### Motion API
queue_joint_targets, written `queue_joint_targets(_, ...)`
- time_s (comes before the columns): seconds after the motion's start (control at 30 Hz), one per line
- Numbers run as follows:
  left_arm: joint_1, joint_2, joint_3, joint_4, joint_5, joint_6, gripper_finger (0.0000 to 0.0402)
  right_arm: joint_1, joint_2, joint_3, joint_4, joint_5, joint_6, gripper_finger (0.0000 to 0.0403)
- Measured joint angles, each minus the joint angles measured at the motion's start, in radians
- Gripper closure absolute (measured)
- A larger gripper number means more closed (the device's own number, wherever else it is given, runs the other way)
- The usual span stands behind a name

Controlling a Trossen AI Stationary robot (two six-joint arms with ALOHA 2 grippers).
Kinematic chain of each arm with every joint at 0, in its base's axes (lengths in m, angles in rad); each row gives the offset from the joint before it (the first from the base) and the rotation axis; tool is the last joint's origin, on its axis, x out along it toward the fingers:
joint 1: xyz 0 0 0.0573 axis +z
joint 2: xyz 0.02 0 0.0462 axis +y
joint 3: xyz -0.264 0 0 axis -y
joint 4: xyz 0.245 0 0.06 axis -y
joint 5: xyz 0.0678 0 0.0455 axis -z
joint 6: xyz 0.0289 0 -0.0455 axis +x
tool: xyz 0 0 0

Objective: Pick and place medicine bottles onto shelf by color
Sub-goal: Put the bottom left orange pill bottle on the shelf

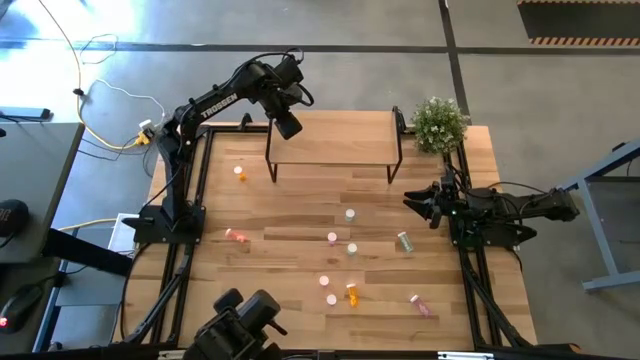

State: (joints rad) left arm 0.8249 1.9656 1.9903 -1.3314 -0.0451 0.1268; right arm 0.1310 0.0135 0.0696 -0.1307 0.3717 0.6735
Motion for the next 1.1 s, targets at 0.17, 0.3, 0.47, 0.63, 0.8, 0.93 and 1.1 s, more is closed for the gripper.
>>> queue_joint_targets(0.17, -0.001, 0.000, 0.000, -0.001, 0.000, -0.001, 0.0287, 0.000, 0.000, 0.000, 0.000, 0.000, 0.000, 0.0212)
queue_joint_targets(0.3, -0.004, 0.000, 0.000, -0.001, 0.000, -0.002, 0.0282, 0.000, 0.000, 0.000, 0.000, 0.000, 0.000, 0.0212)
queue_joint_targets(0.47, -0.009, 0.006, -0.002, -0.008, 0.000, 0.008, 0.0258, 0.000, 0.000, 0.000, 0.000, 0.000, 0.000, 0.0212)
queue_joint_targets(0.63, -0.009, 0.004, -0.002, -0.005, -0.003, 0.008, 0.0224, 0.000, 0.000, 0.000, 0.000, 0.000, 0.000, 0.0212)
queue_joint_targets(0.8, -0.009, 0.004, -0.002, -0.004, -0.028, 0.008, 0.0204, 0.000, 0.000, 0.000, 0.000, 0.000, 0.000, 0.0212)
queue_joint_targets(0.93, -0.008, 0.004, -0.001, -0.004, -0.030, 0.008, 0.0200, 0.000, 0.000, 0.000, 0.000, 0.000, 0.000, 0.0212)
queue_joint_targets(1.1, -0.008, 0.003, 0.073, -0.030, -0.030, 0.016, 0.0203, 0.000, 0.000, 0.000, 0.014, 0.016, 0.007, 0.0212)
